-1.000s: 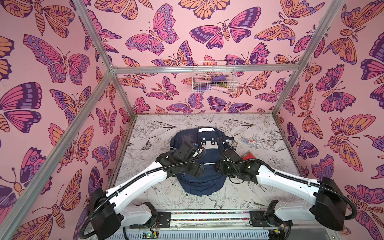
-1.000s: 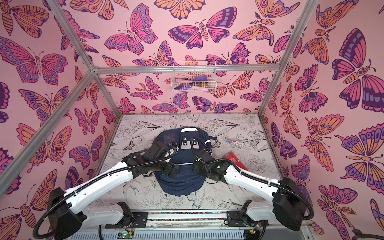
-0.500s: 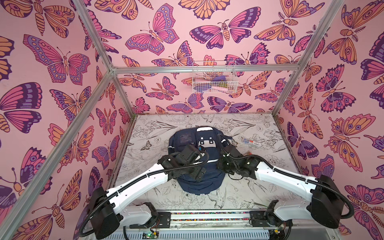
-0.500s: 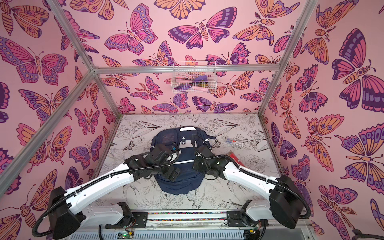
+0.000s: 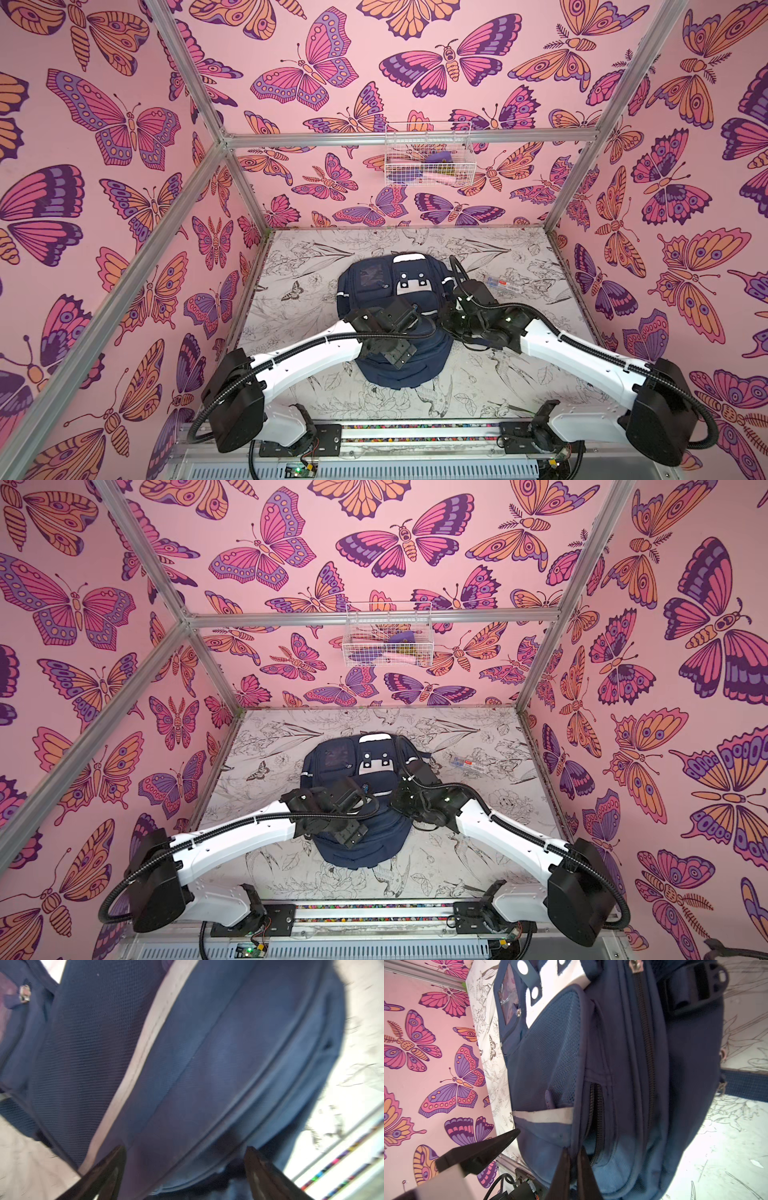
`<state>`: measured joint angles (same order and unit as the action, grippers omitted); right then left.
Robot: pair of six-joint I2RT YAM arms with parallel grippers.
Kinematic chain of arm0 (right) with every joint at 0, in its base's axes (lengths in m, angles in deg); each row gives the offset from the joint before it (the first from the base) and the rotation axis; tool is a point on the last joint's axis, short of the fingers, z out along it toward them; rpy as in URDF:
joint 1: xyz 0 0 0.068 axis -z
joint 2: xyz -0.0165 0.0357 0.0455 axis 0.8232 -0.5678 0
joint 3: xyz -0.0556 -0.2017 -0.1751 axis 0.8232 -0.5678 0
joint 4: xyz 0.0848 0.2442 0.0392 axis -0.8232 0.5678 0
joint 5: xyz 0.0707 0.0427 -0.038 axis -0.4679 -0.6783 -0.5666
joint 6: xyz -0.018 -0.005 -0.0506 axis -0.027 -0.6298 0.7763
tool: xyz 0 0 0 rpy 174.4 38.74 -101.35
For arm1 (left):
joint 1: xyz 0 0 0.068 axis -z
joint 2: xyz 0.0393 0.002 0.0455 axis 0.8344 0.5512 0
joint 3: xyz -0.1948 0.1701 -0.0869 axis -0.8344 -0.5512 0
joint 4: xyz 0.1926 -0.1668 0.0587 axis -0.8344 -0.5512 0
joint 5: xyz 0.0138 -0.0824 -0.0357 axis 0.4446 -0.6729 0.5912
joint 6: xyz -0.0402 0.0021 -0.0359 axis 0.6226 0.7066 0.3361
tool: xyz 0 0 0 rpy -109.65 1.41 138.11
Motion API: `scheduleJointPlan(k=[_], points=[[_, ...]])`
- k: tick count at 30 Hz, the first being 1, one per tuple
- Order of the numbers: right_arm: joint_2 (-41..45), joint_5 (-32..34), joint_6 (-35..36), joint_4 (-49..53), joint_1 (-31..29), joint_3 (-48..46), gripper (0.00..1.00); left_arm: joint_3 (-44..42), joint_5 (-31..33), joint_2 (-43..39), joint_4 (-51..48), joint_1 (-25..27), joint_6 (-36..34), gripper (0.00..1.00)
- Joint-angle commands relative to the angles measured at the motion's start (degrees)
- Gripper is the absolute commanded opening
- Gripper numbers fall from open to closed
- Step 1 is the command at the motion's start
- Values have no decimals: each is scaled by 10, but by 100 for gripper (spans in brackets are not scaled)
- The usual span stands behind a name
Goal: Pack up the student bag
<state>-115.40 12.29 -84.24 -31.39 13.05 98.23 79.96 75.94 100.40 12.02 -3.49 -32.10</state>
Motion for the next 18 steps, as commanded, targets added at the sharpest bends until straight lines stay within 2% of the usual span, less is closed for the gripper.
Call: scheduleJointPlan(k=[1,5,8,11,18], points=[[18,-11,-6,-37,6,9,0,25,111,-2,-22,2,10,82],[21,-11,-2,-39,8,-1,0,34,137,-25,-13,2,19,70],[21,-13,1,-39,7,-4,0,35,138,-27,3,2,16,55],[25,-12,5,-36,8,-3,0,38,128,-13,6,0,15,40],[34,1,15,-29,15,-5,0,48,94,5,6,-1,11,18]])
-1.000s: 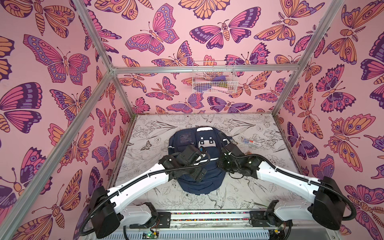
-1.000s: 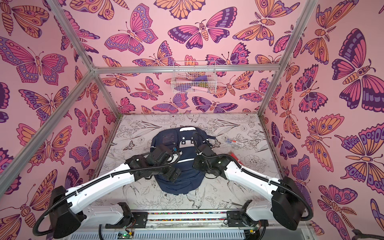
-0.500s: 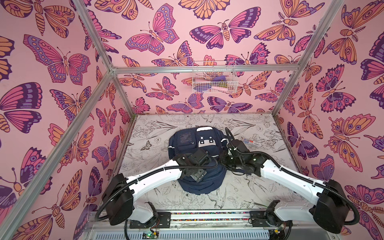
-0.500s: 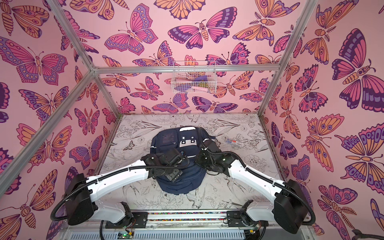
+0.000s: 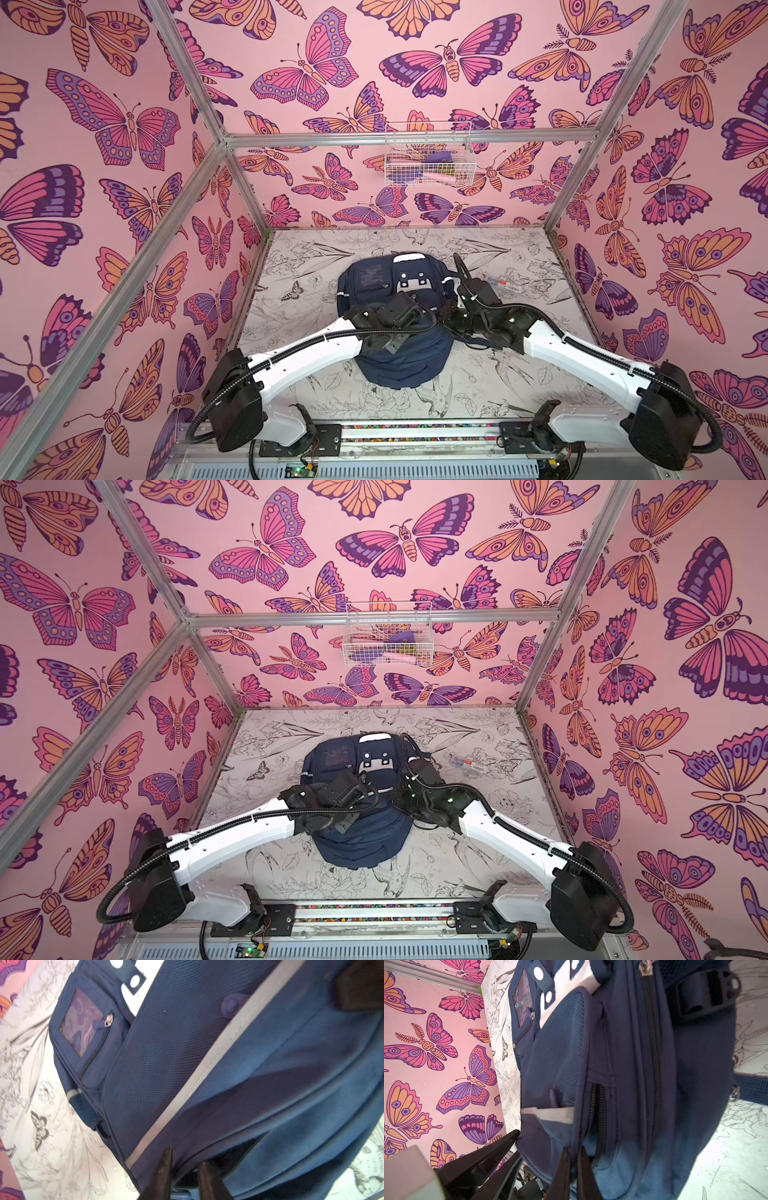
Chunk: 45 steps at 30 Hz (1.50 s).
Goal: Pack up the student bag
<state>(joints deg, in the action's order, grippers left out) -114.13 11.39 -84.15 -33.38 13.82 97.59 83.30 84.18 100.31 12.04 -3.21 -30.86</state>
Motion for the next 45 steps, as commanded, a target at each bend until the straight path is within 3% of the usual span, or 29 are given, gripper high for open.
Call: scheduleJointPlan(k=[1,5,7,10,11,13,18,24,29,31,32,36,38,43,45], points=[[21,8,16,-9,8,1,0,20,7,6,6,-4,-5,14],[20,5,19,-8,11,2,0,37,-5,20,8,-4,-16,9],[19,1,19,-8,11,3,0,39,-15,28,6,-4,-21,20],[19,-3,20,-9,14,4,0,29,-28,31,7,-3,-20,55],[20,-3,20,-10,15,5,0,24,-33,29,6,-4,-19,61],[22,-4,20,-11,19,5,0,13,-41,25,8,-3,-19,66],[21,-17,19,-15,28,6,0,0,-49,30,9,-3,-22,67],[26,-28,23,-15,29,5,0,13,20,42,10,-5,-5,48],[35,-24,27,-5,30,2,0,24,2,47,22,-14,4,13],[39,-21,37,3,30,5,1,24,-2,42,26,-16,8,6],[39,-20,44,12,30,7,6,22,-2,36,30,-16,10,4],[44,33,97,96,31,42,50,3,-6,-1,56,-24,24,0],[54,87,126,148,32,61,62,-9,-18,-22,71,-34,37,0],[77,201,190,241,72,89,77,-31,-92,-56,102,-68,63,0],[72,217,207,259,122,80,81,-28,-111,-54,102,-77,67,0]])
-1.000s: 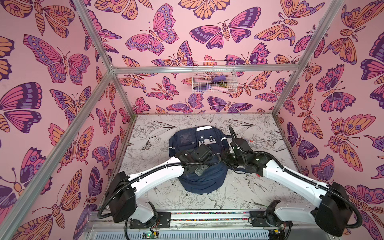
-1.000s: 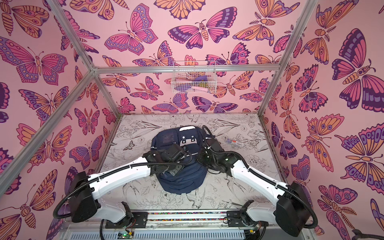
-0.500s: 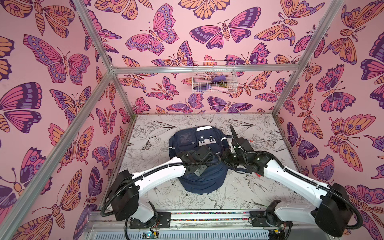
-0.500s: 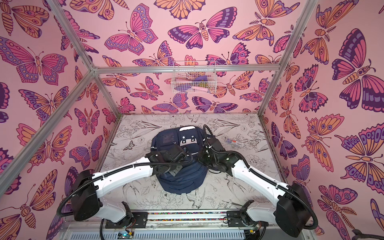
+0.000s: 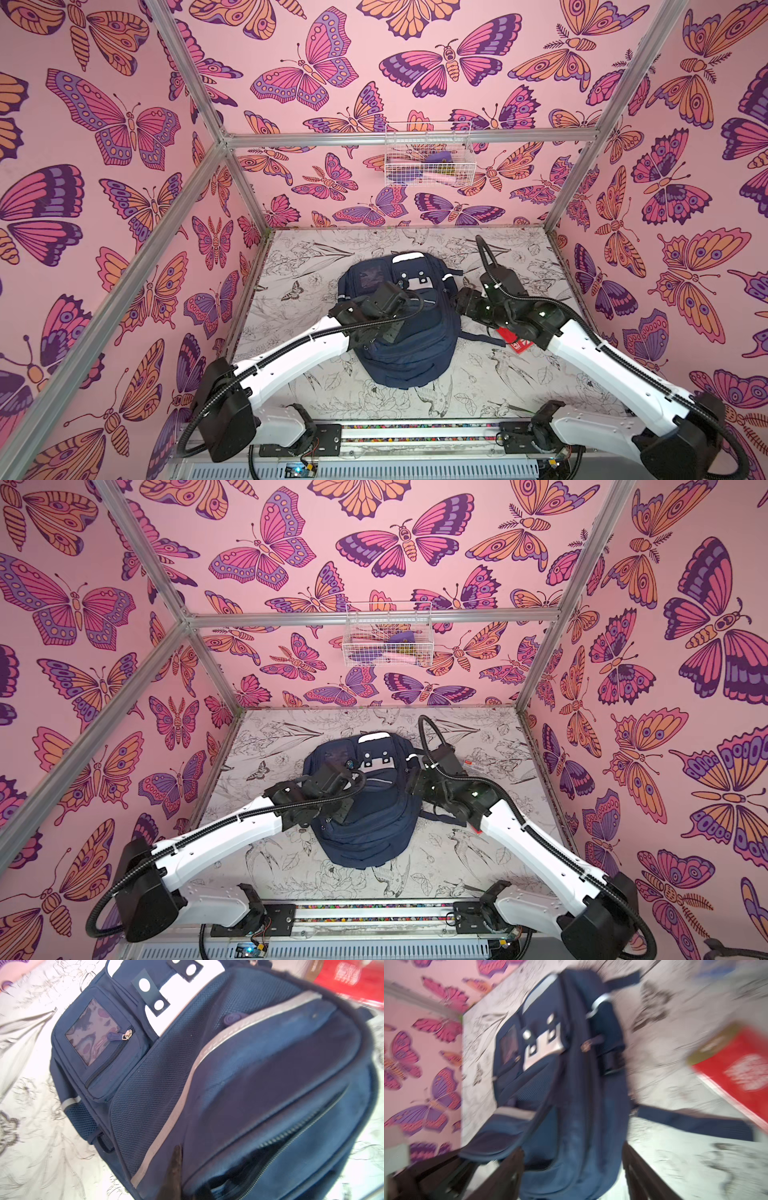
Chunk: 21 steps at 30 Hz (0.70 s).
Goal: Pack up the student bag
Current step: 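Lift the right gripper off the bag toward the clear plastic box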
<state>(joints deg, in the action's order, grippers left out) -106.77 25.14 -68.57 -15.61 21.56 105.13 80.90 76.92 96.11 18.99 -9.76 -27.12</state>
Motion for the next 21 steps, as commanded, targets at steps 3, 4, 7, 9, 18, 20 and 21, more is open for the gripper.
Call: scheduleJointPlan(k=[3,4,7,9,18,20,21], points=[[-24,45,67,87,144,-20,80,-3,-58,-11,33,-21,31,0],[-32,28,73,83,174,-26,79,-3,-61,-12,33,-22,31,0],[-68,-1,105,52,242,-37,75,-4,-66,-17,33,-23,32,0],[-107,16,126,40,263,-22,75,-4,-67,-20,34,-24,31,0],[-324,-31,195,8,343,137,82,-9,-68,-29,37,-28,36,0],[-377,-46,196,3,360,179,83,-9,-67,-29,38,-30,38,0],[-401,-55,196,3,368,199,83,-9,-69,-28,38,-31,40,0]])
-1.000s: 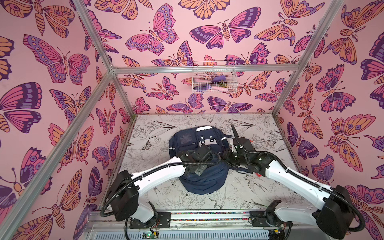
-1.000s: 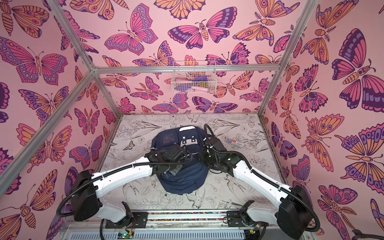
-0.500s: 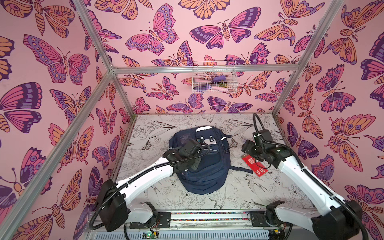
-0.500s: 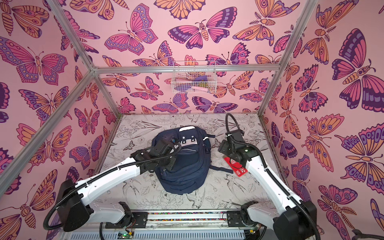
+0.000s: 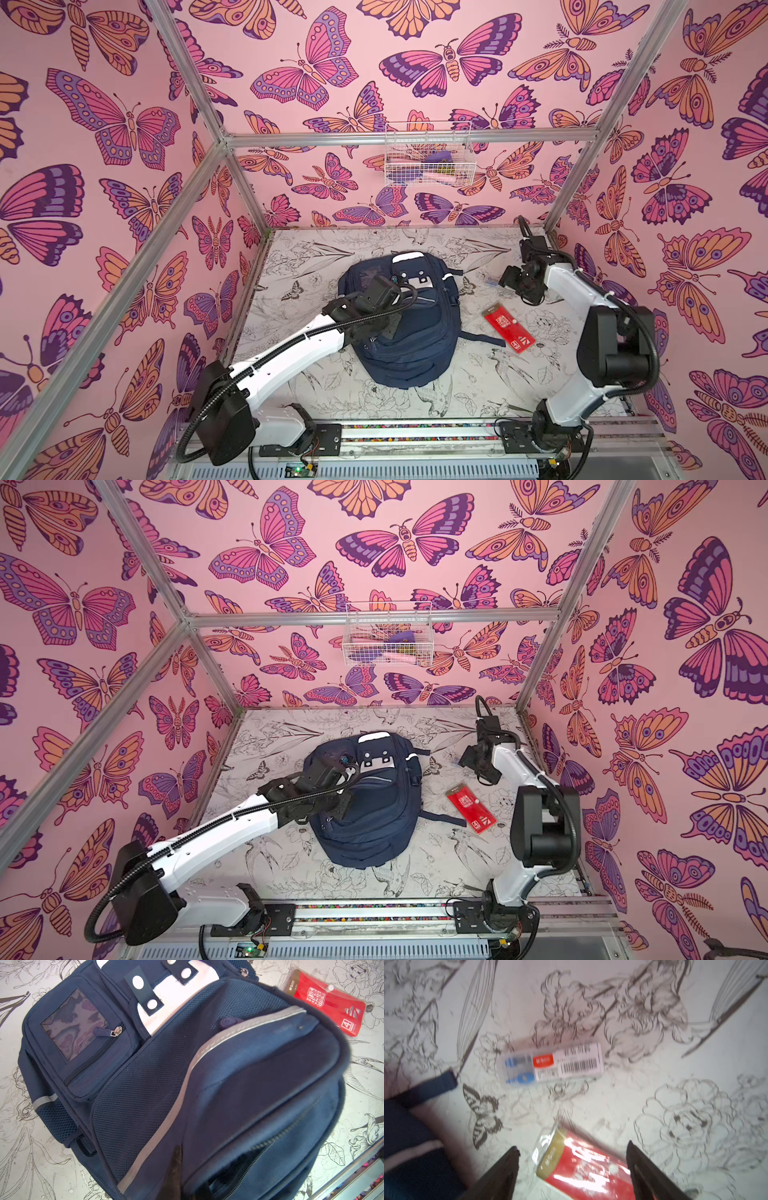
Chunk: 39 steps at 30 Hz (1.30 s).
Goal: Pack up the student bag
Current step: 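Lift the right gripper off the bag toward the clear plastic box, then grasp the clear box with blue compass parts with the right gripper and lift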
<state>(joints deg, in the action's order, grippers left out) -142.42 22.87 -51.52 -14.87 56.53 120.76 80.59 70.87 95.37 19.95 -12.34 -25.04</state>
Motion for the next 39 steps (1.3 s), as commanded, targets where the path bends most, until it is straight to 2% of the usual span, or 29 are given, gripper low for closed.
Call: scheduleJointPlan(k=[1,8,15,19,22,25,28,32,35,39], points=[[-69,-50,25,-4,26,65,83,-7,-12,-21,29,-7,21,0],[-196,-143,29,-1,64,201,82,-9,-23,-22,31,-10,25,0],[-259,-204,27,6,69,245,81,-10,-28,-25,31,-11,30,0],[-249,-236,12,-5,69,203,80,-10,-32,-26,31,-11,33,0],[-212,-271,2,-39,66,134,79,-11,-36,-27,31,-11,37,0],[-164,-279,-9,-75,62,55,80,-12,-42,-27,31,-13,40,0],[-139,-304,-17,-81,51,11,80,-11,-46,-27,31,-14,43,0],[-115,-297,-4,-44,17,-12,79,-11,-56,-27,36,-23,49,0],[-81,-268,-5,-46,-10,-43,80,-13,-66,-27,38,-38,55,0],[-65,-178,2,-17,-48,-50,80,-14,-72,-26,40,-47,58,0]])
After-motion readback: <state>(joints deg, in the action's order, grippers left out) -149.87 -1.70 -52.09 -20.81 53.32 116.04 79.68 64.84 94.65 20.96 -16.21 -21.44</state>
